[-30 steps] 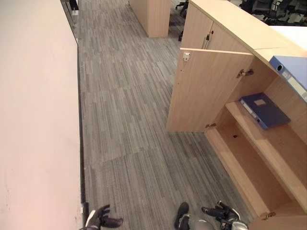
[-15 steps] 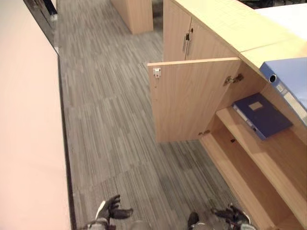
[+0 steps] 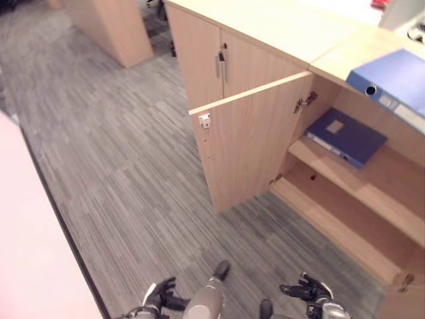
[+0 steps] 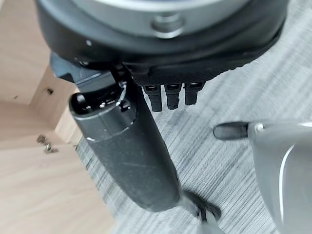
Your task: Put the empty folder in the office cabinet
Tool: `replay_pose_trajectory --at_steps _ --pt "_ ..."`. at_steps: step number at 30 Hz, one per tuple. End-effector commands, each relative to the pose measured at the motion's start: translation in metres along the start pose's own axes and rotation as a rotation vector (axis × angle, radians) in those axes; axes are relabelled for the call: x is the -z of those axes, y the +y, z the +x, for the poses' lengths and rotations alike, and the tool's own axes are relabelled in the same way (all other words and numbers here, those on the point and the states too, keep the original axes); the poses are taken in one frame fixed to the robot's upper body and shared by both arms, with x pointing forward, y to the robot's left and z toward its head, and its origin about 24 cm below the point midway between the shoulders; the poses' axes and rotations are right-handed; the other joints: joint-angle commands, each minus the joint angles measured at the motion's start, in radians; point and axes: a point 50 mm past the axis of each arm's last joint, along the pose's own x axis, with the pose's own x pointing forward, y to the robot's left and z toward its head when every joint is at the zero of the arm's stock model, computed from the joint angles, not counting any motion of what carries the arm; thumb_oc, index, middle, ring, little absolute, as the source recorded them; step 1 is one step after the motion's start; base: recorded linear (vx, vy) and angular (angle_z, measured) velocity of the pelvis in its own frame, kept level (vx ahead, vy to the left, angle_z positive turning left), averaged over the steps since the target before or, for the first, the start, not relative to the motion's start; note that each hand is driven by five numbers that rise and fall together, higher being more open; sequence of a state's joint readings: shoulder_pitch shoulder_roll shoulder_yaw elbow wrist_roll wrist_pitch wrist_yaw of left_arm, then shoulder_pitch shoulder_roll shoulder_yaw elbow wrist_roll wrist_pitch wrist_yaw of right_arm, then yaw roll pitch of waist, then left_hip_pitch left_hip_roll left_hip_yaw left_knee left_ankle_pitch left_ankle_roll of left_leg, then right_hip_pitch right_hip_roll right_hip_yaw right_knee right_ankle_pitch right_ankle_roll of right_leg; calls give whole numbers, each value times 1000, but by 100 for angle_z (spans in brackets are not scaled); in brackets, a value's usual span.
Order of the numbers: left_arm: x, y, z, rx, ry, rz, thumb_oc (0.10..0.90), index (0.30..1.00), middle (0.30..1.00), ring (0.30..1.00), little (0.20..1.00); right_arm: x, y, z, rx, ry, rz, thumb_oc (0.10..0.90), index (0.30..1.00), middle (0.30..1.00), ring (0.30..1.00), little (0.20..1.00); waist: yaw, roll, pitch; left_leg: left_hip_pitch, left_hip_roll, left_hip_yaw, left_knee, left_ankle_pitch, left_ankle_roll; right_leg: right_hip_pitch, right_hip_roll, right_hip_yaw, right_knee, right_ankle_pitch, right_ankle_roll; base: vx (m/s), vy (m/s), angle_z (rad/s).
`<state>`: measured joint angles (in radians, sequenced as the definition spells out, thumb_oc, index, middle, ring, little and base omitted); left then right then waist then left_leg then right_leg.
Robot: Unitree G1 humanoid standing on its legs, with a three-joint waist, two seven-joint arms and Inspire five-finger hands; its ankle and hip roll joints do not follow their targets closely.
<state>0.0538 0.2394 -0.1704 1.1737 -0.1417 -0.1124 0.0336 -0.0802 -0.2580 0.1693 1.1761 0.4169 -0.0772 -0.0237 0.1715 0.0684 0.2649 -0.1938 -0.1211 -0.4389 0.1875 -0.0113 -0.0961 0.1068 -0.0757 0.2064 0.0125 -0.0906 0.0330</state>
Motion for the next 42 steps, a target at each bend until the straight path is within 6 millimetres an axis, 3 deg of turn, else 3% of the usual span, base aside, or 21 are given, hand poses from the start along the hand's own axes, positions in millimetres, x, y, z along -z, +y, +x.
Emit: replay_pose_trajectory --at_steps 1,4,6,10,11,12,17,18,19,20,22,24,28,33,42 --pt "-28 34 2 -82 -122 76 800 900 900 900 900 -7 3 -1 -21 -71 -3 800 900 900 900 900 7 -39 -23 -10 18 -29 -136 151 9 57 149 -19 7 -41 24 88 147 -111" --pt "-26 36 2 -88 -110 96 800 900 900 900 900 -10 5 0 -19 -74 9 800 900 900 900 900 0 -50 -40 21 27 -37 -140 140 18 54 144 26 10 -43 32 123 210 -59" --pt "-28 42 1 -98 -116 104 800 900 900 900 900 -12 9 1 -25 -73 45 800 900 900 900 900 -14 -64 -64 42 37 -2 -132 115 36 44 126 49 43 -47 50 159 240 -74" --pt "-32 52 0 -130 -128 91 800 900 900 900 900 -16 21 2 -57 -82 48 800 900 900 900 900 -6 -79 -75 65 42 48 -109 65 71 15 98 36 108 -59 80 83 191 -149" --pt "-32 56 0 -145 -126 71 800 900 900 900 900 -18 26 2 -76 -88 24 800 900 900 900 900 -1 -81 -75 82 51 74 -106 46 85 -11 83 -13 148 -51 101 11 73 -64" --pt "-32 56 0 -145 -126 71 800 900 900 900 900 -18 26 2 -76 -88 23 800 900 900 900 900 1 -82 -75 82 51 77 -105 44 85 -13 83 -11 152 -54 101 4 121 -38" --pt "-20 58 -2 -157 -88 37 800 900 900 900 900 -20 29 2 -95 -96 -31 800 900 900 900 900 10 -50 -40 145 101 196 -119 6 104 -140 6 -319 349 9 163 -31 148 -88" --pt "-10 57 -4 -157 -60 28 800 900 900 900 900 -20 26 2 -83 -94 -37 800 900 900 900 900 18 -42 -31 170 119 244 -123 -17 106 -169 -66 -421 365 36 172 -23 59 -189" --pt "-5 57 -5 -157 -47 20 800 900 900 900 900 -18 23 2 -67 -85 -35 800 900 900 900 900 25 -41 -34 185 135 268 -134 -28 96 -149 -113 -477 301 25 154 42 -83 -155" --pt "-3 58 -6 -160 -43 11 800 900 900 900 900 -17 19 2 -51 -78 -29 800 900 900 900 900 31 -46 -37 193 150 281 -147 -34 85 -141 -144 -503 219 45 140 108 -168 -116" --pt "0 58 -6 -170 -25 -4 800 900 900 900 900 -15 7 3 2 -58 5 800 900 900 900 900 16 -44 -39 201 168 286 -146 -51 73 -179 -188 -473 133 98 145 188 -118 -40" --pt "2 56 -6 -165 -23 0 800 900 900 900 900 -4 -3 1 41 -21 53 800 900 900 900 900 2 -67 -47 212 154 294 -150 -68 70 -152 -189 -415 55 132 158 218 -62 -40" --pt "2 51 -5 -159 -22 -22 800 900 900 900 900 15 -18 -4 86 39 44 800 900 900 900 900 -12 -88 -78 228 164 298 -179 -71 50 -107 -188 -427 -9 169 175 201 -116 14" --pt "-3 48 -3 -152 -35 -16 800 900 900 900 900 27 -25 -7 98 80 5 800 900 900 900 900 -19 -94 -82 234 206 277 -183 -72 25 -83 -154 -436 -25 146 161 126 -109 20" --pt "6 44 -4 -139 0 -10 800 900 900 900 900 39 -25 -11 80 112 -52 800 900 900 900 900 -18 -94 -93 273 282 260 -214 -52 -19 -35 -88 -454 -51 97 136 98 -80 4"
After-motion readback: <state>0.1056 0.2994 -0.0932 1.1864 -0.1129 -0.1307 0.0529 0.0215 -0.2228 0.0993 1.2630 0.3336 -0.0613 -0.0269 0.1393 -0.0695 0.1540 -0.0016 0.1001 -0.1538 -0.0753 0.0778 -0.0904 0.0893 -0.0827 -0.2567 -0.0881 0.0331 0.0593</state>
